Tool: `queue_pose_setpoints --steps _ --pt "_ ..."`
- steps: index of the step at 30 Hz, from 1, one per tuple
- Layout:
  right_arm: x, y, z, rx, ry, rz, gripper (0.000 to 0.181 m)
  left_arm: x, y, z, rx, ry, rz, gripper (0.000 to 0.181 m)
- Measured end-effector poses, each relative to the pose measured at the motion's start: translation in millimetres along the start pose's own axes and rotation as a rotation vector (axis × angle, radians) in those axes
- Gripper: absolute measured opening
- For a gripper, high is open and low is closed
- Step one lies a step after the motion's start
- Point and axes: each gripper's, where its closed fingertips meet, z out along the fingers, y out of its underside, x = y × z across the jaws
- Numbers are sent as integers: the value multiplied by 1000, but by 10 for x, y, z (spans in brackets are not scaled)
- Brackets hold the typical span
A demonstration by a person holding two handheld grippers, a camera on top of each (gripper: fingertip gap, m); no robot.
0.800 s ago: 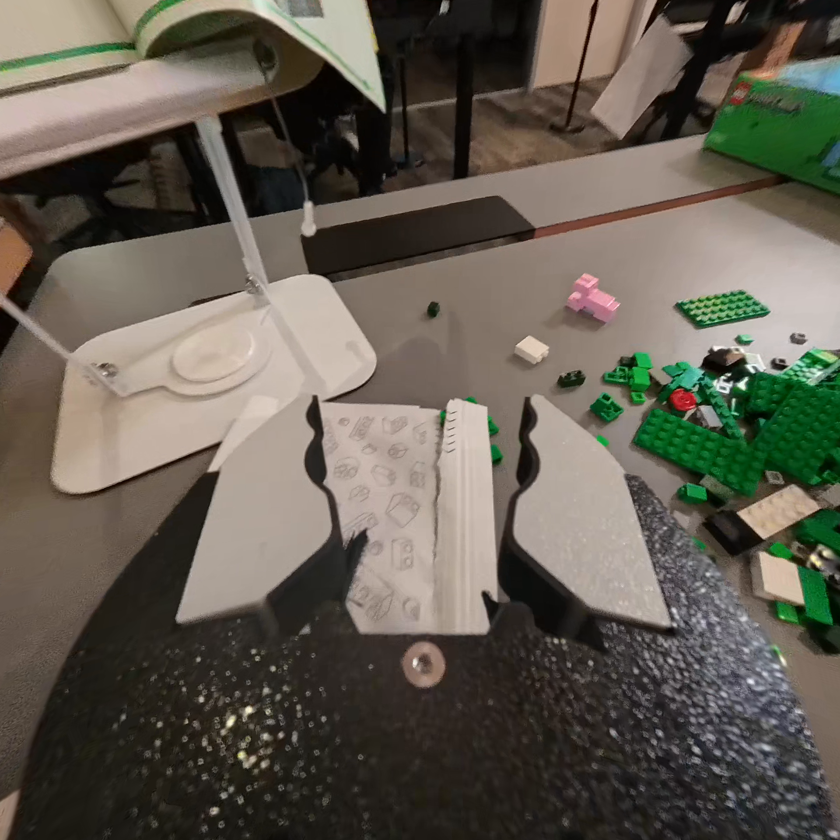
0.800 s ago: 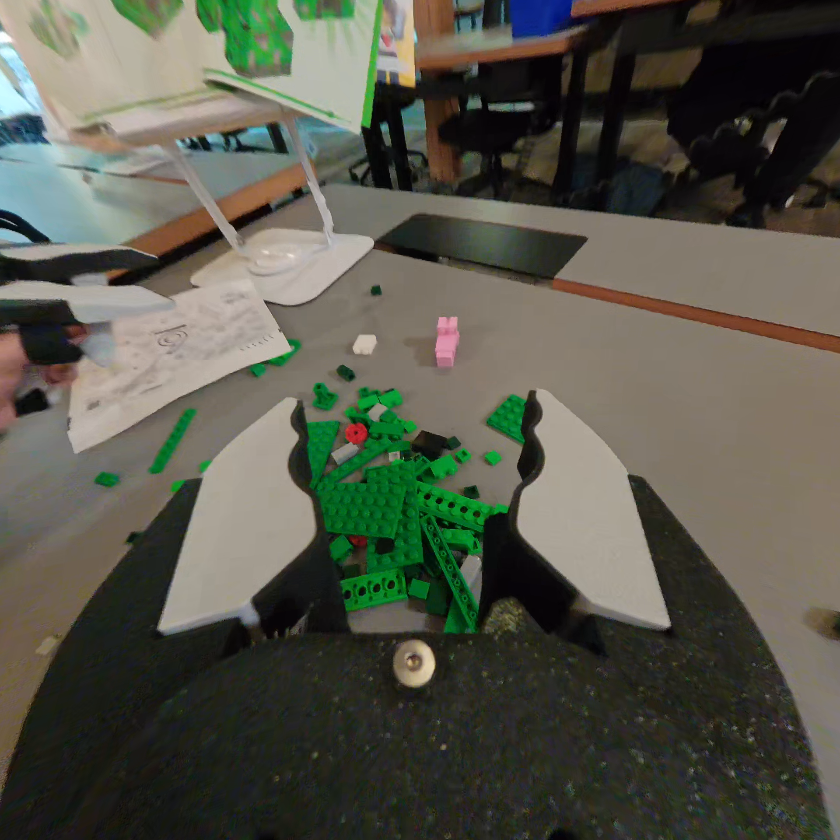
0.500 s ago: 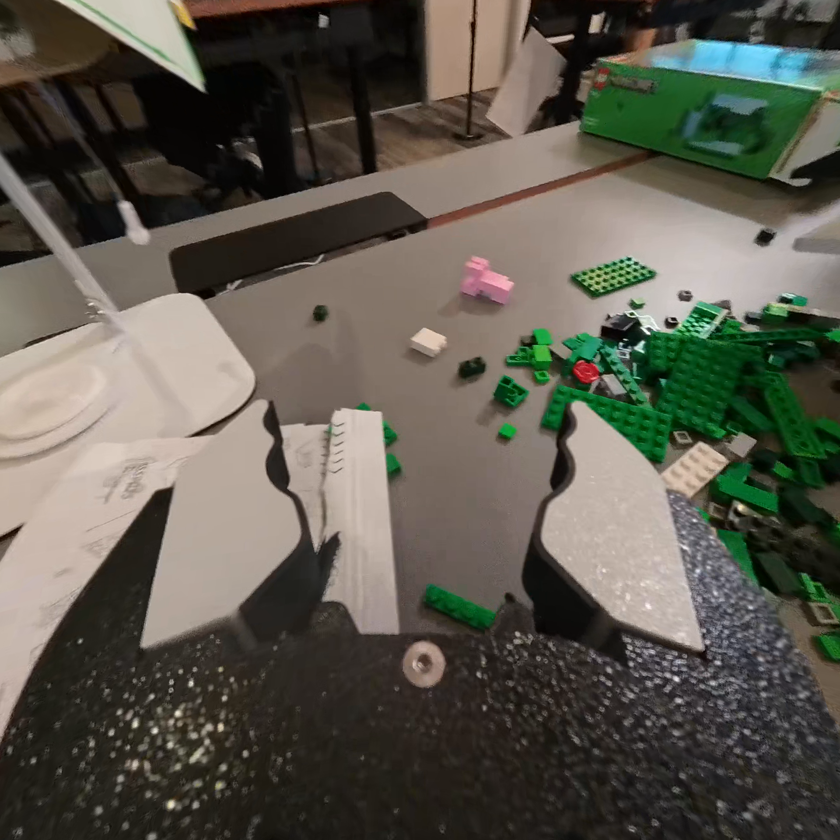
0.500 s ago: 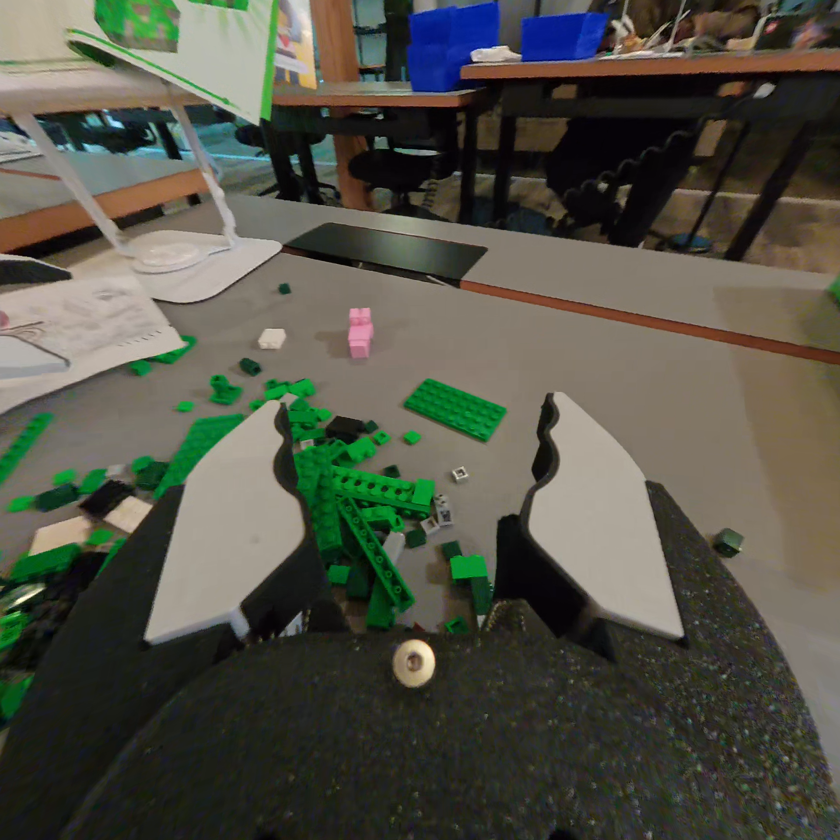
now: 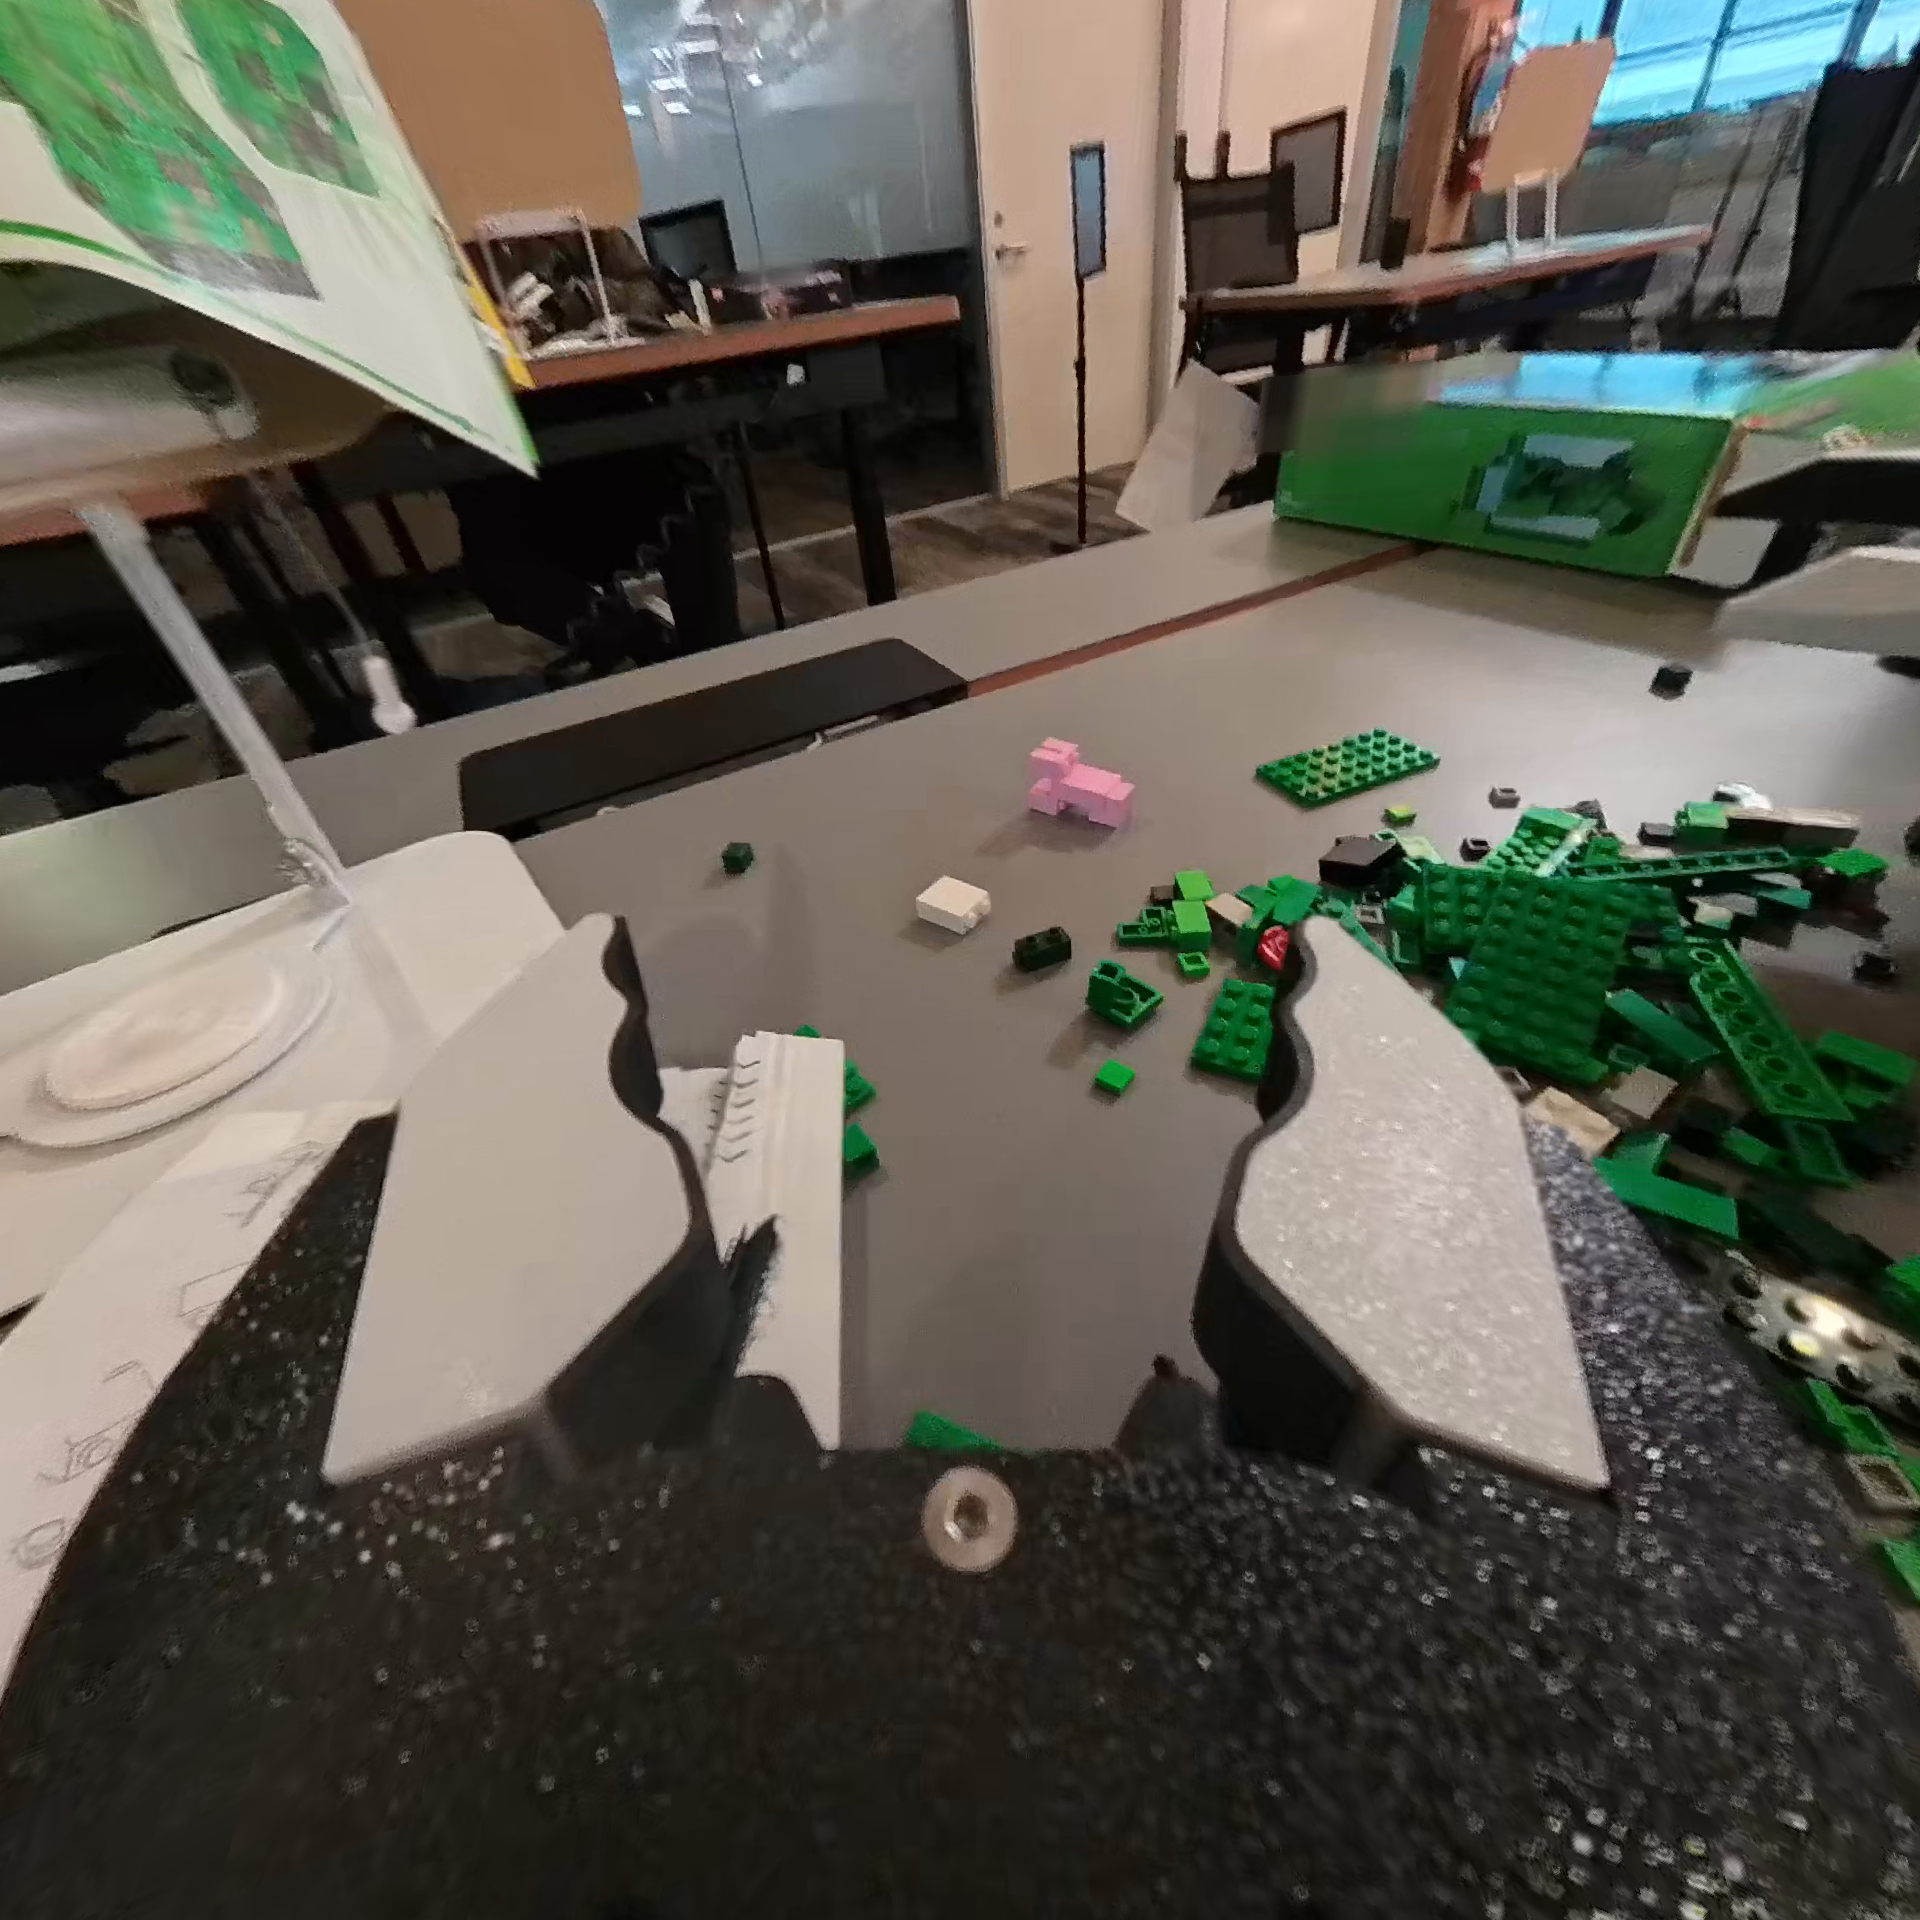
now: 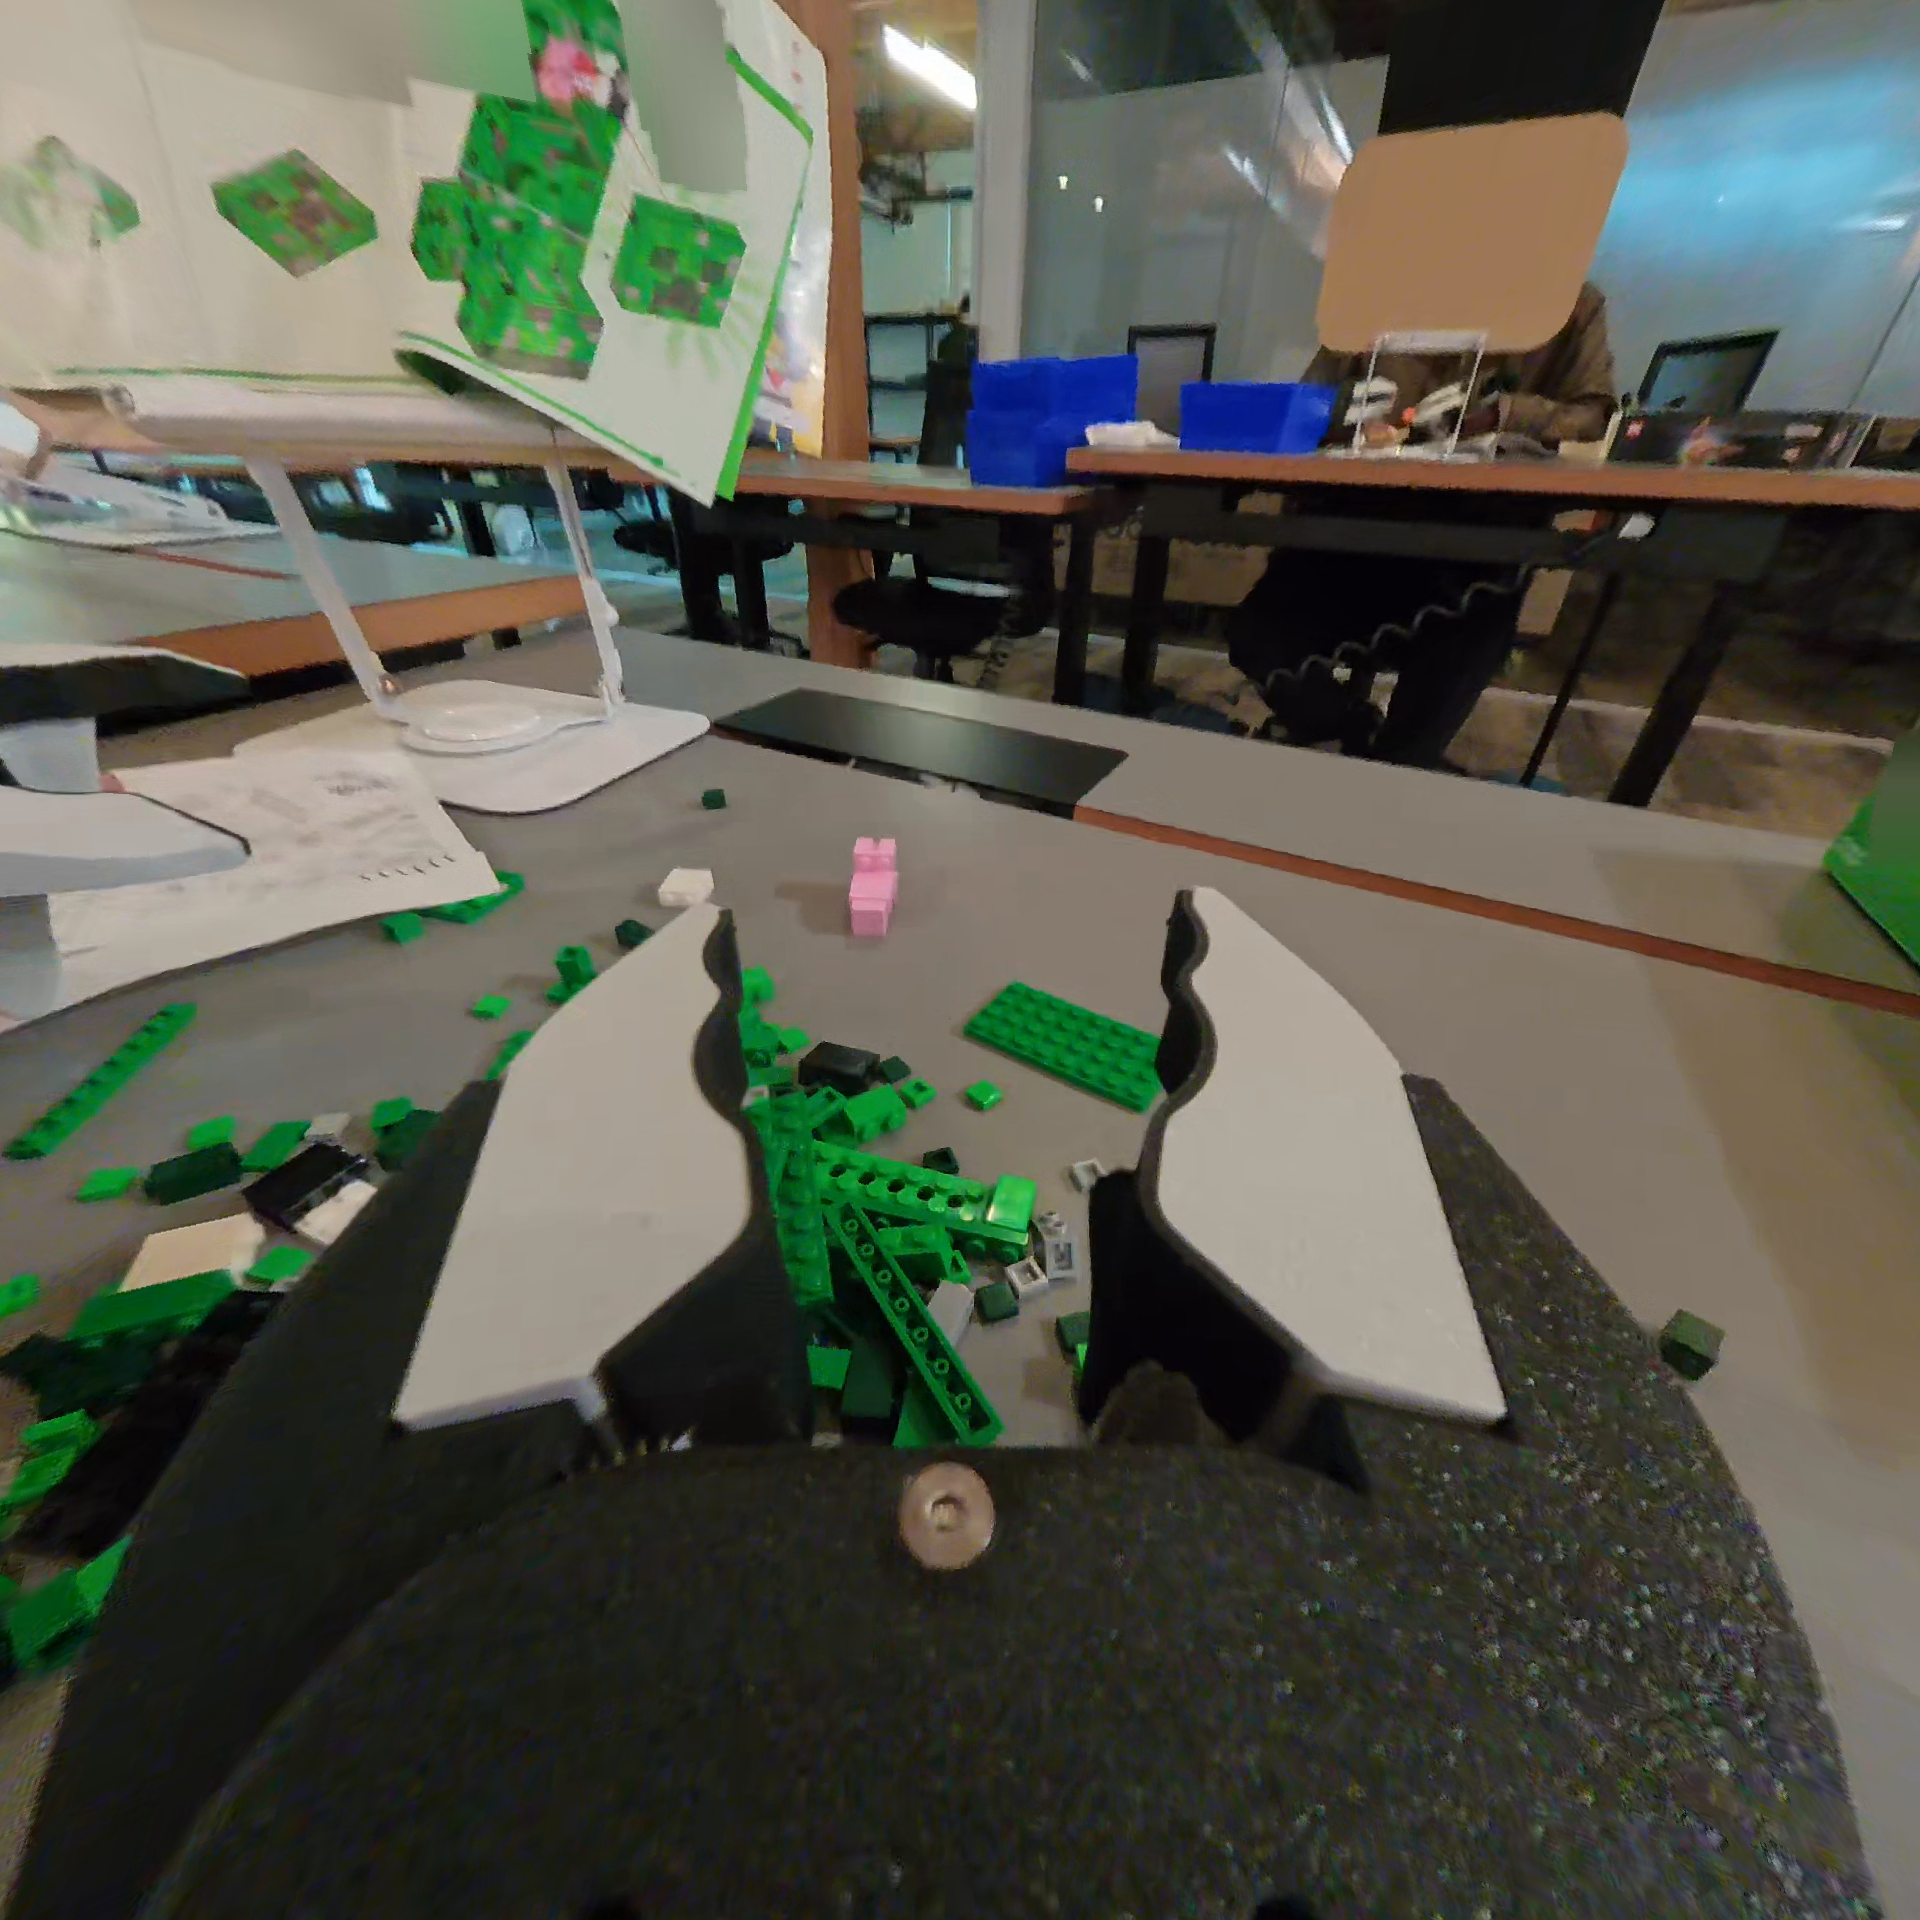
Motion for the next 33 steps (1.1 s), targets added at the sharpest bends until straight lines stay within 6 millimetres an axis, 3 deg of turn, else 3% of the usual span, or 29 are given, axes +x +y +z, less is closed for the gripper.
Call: queue_pose_setpoints --steps 4,22,33 --pt "-4 -46 -31 38 0 -3 80 -113 -37 -44 35 -56 -25 116" --pt "-78 -96 1 69 -31 -43 83 -116 -44 -21 40 -64 18 107" --pt "-109 -30 17 18 -71 -32 64 -76 -59 21 46 -39 35 99"
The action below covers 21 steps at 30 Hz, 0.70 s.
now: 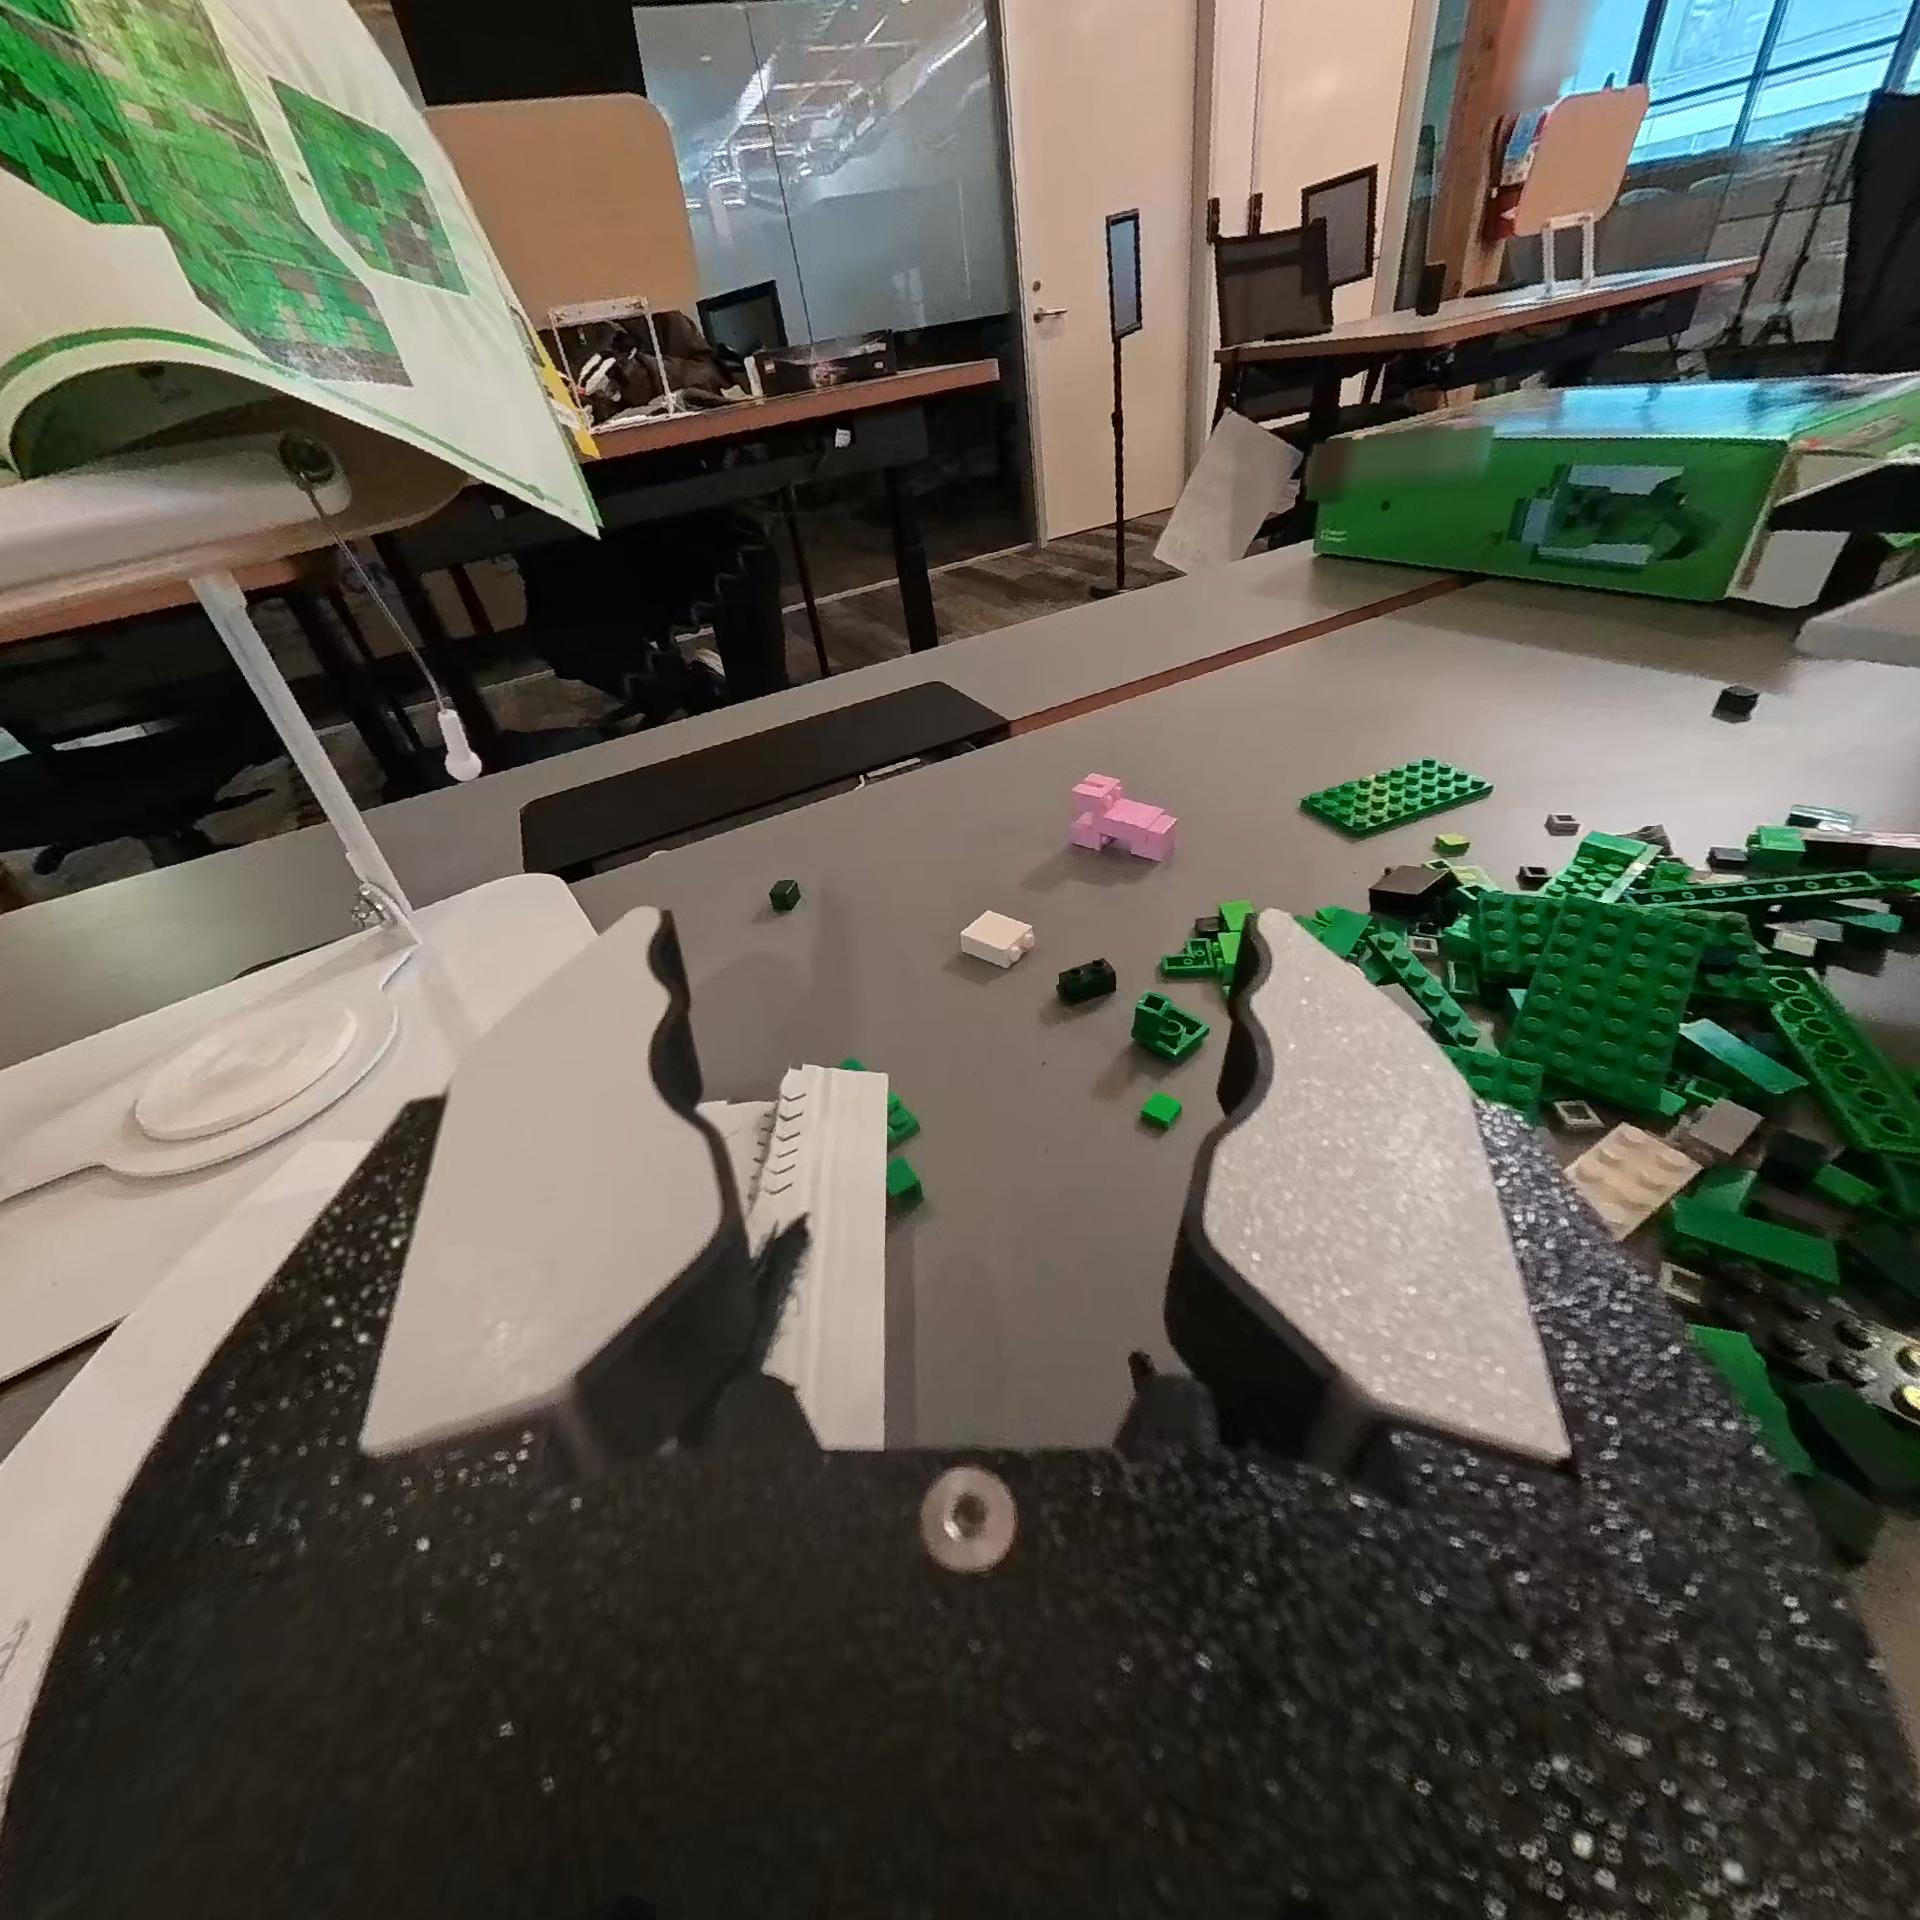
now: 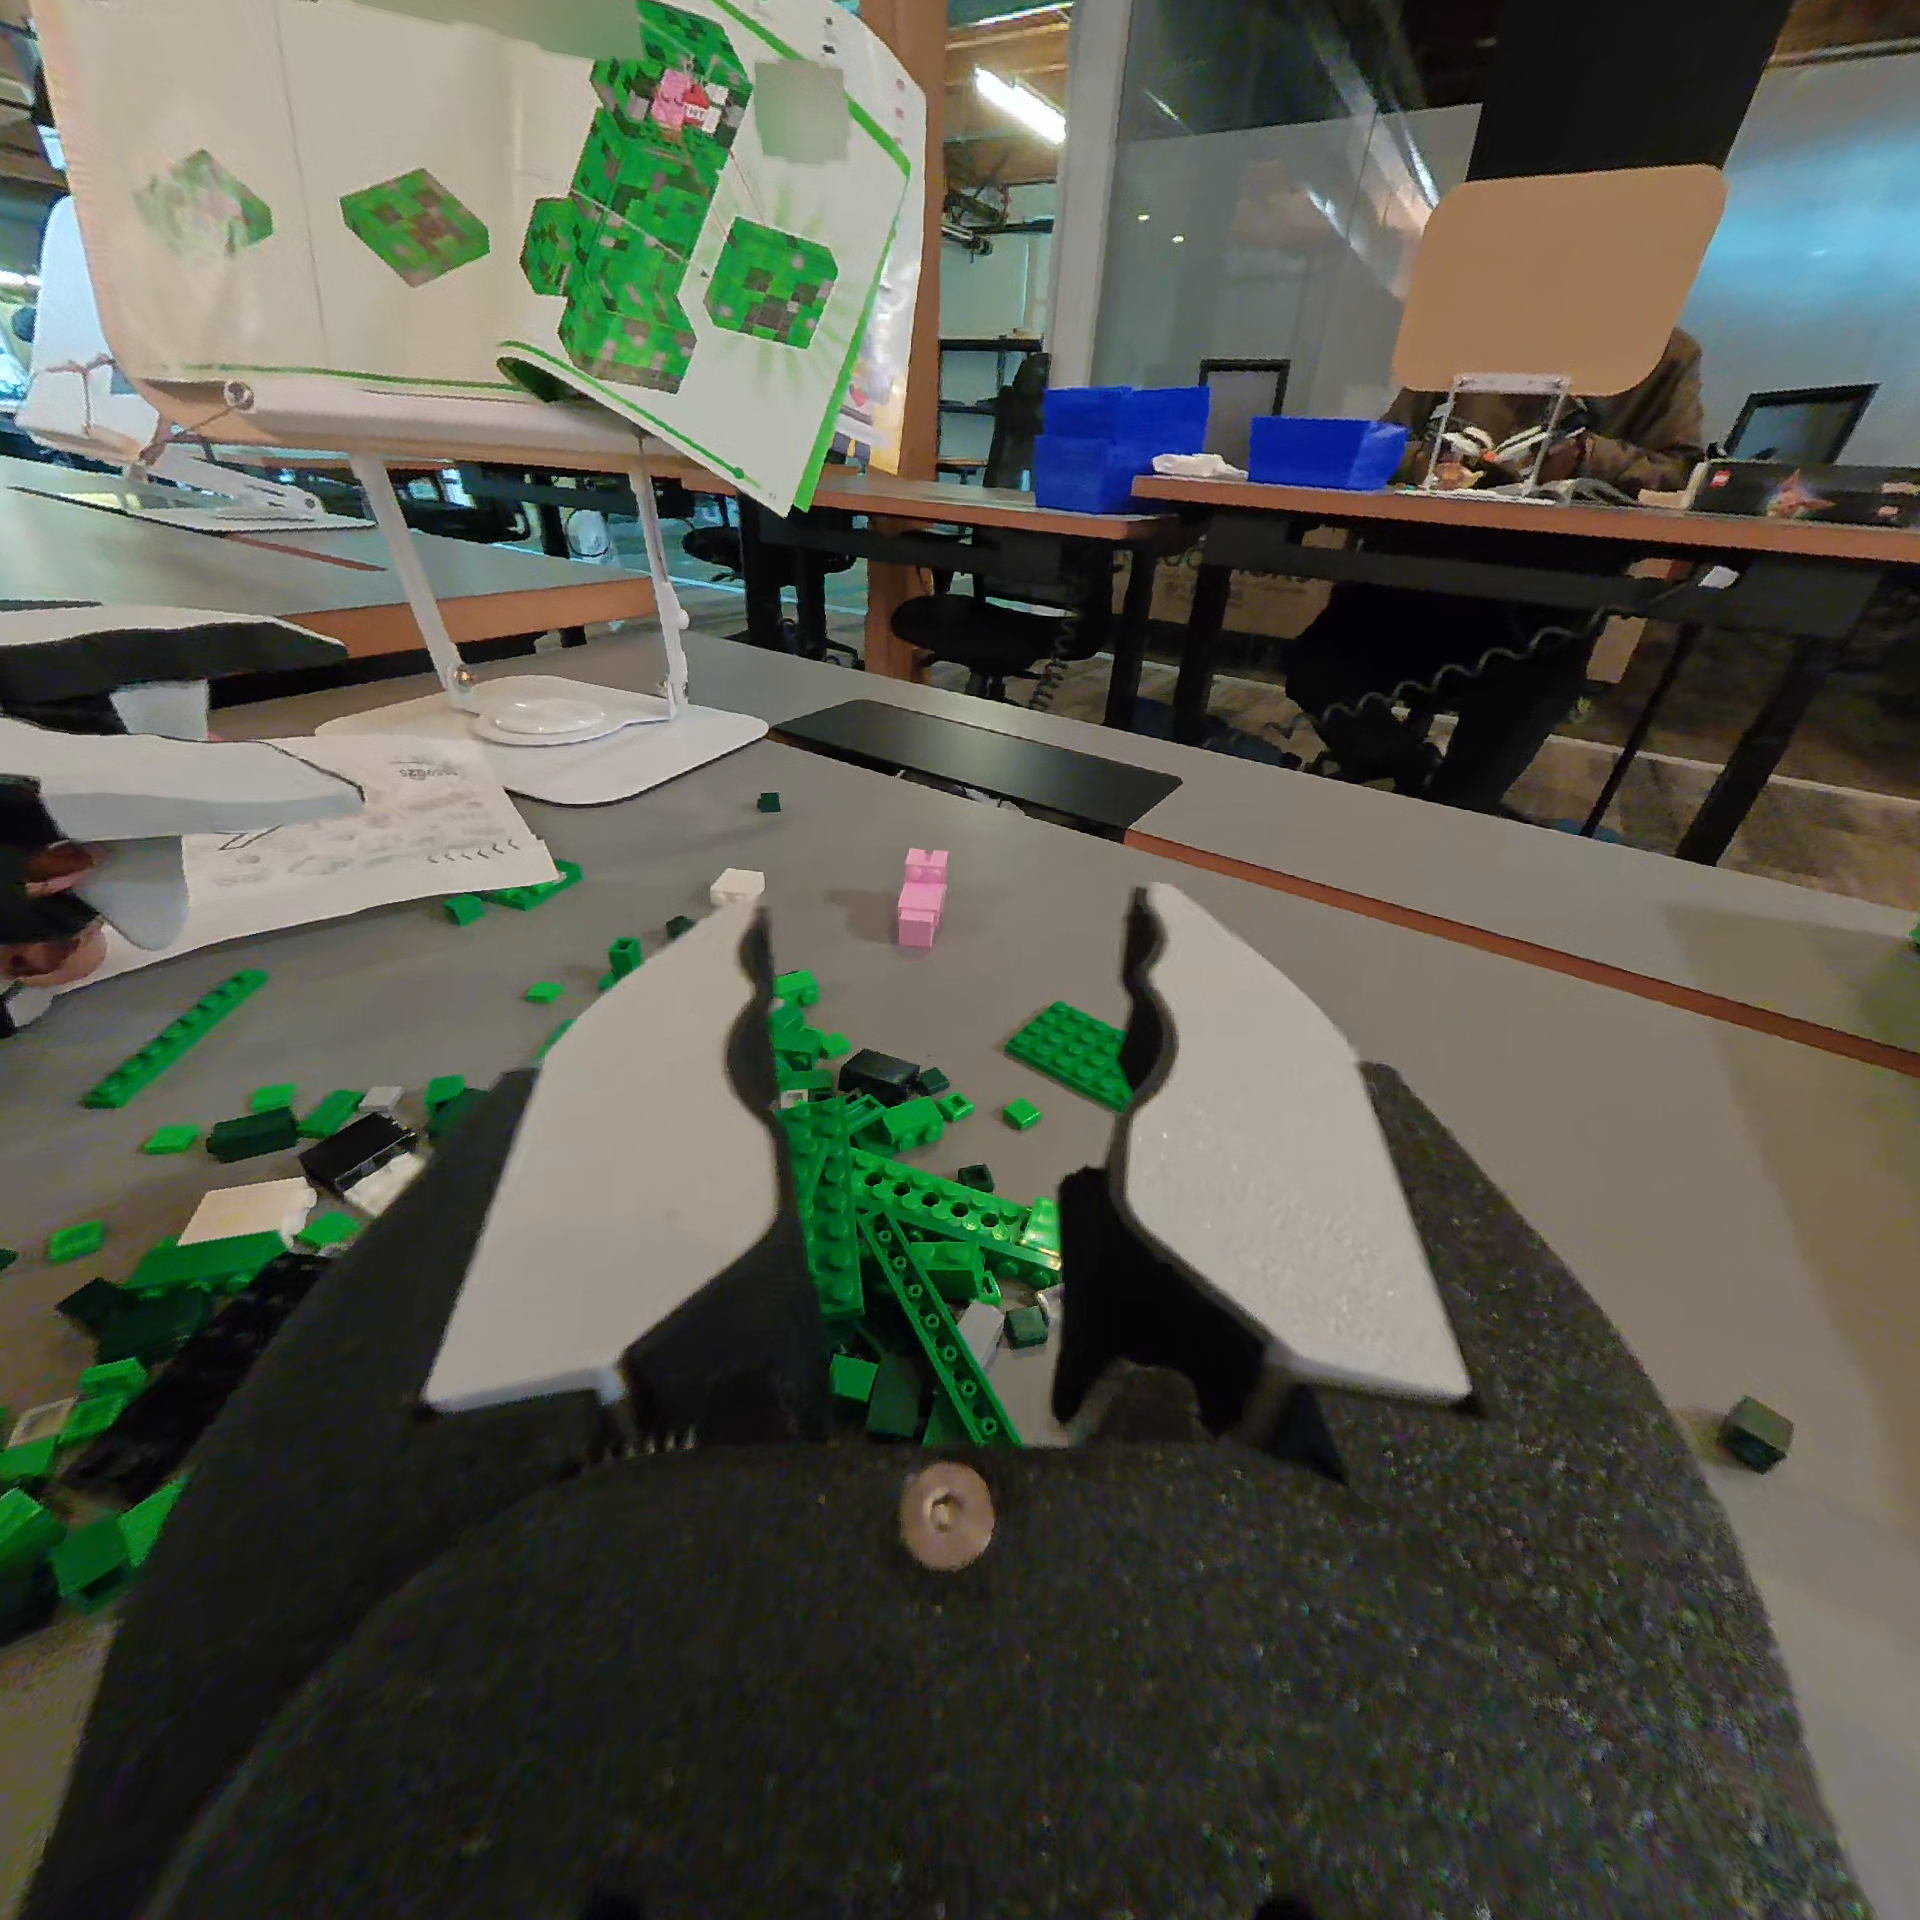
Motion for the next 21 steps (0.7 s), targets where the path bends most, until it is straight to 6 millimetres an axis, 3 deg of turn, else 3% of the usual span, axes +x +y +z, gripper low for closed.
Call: queue_pose_setpoints --steps 2,10,14,21 --pt "-8 11 -5 -8 -10 -9 52 7 2 9 -2 0 11 99" --pt "-118 82 34 -58 -9 -176 37 -68 8 11 -5 -48 35 94" --pt "-129 137 49 -104 -33 -154 27 -114 34 4 -24 -59 26 89" --pt "48 111 -5 -129 0 -108 25 -480 -4 -186 -136 -75 144 65"
